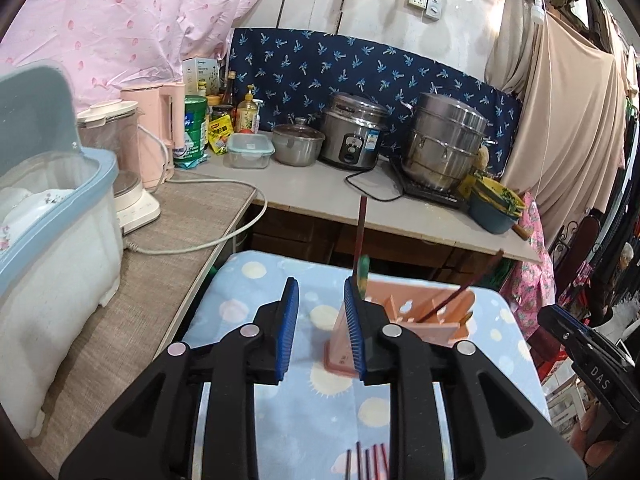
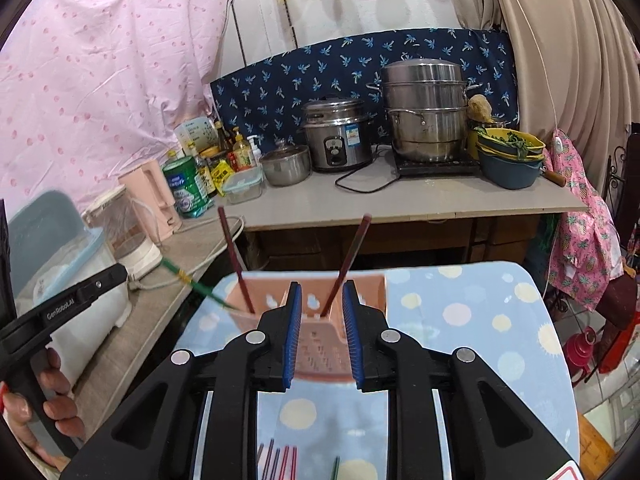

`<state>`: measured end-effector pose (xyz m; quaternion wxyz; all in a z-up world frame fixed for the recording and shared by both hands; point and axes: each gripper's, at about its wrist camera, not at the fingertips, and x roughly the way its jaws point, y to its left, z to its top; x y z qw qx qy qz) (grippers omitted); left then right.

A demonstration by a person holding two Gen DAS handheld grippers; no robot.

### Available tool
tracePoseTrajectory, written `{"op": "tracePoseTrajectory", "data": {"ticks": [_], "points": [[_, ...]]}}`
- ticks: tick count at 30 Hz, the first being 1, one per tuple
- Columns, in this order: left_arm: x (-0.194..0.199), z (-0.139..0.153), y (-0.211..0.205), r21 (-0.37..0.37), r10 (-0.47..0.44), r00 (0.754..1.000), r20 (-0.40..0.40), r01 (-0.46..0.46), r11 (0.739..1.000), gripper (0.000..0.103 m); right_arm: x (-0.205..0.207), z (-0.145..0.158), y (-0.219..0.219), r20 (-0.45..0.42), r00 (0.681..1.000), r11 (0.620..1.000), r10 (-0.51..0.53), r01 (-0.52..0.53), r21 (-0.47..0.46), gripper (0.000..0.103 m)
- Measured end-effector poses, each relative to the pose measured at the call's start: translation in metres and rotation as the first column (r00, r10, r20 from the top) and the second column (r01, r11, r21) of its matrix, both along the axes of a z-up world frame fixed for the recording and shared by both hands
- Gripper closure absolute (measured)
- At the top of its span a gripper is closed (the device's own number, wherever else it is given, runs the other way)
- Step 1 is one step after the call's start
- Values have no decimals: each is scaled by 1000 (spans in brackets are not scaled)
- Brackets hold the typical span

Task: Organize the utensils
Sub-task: 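Withdraw both open tools from the basket back over the table, then move the open right tool toward the next green chopstick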

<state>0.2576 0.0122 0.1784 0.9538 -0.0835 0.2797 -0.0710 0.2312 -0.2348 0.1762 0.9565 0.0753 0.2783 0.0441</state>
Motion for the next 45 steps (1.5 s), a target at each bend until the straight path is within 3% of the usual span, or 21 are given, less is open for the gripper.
{"op": "tracePoseTrajectory", "data": {"ticks": [10, 17, 29, 45], "points": [[-63, -42, 8, 85, -4, 999, -55, 8, 996, 80, -70, -39, 12, -68, 998, 999, 10, -13, -40, 82], [-97, -72, 13, 91, -2, 993, -117, 13, 996, 80, -109, -75, 14, -148, 989, 998, 9, -17, -53, 82], [-139, -127, 15, 119, 5, 975, -220, 21, 993, 80, -158, -137, 24, -280, 960, 998, 26, -41, -48, 82], [-172, -161, -3, 130, -39, 953, -300, 82, 988, 80, -194, -182, 34, -381, 924, 998, 44, -60, -28, 82]]}}
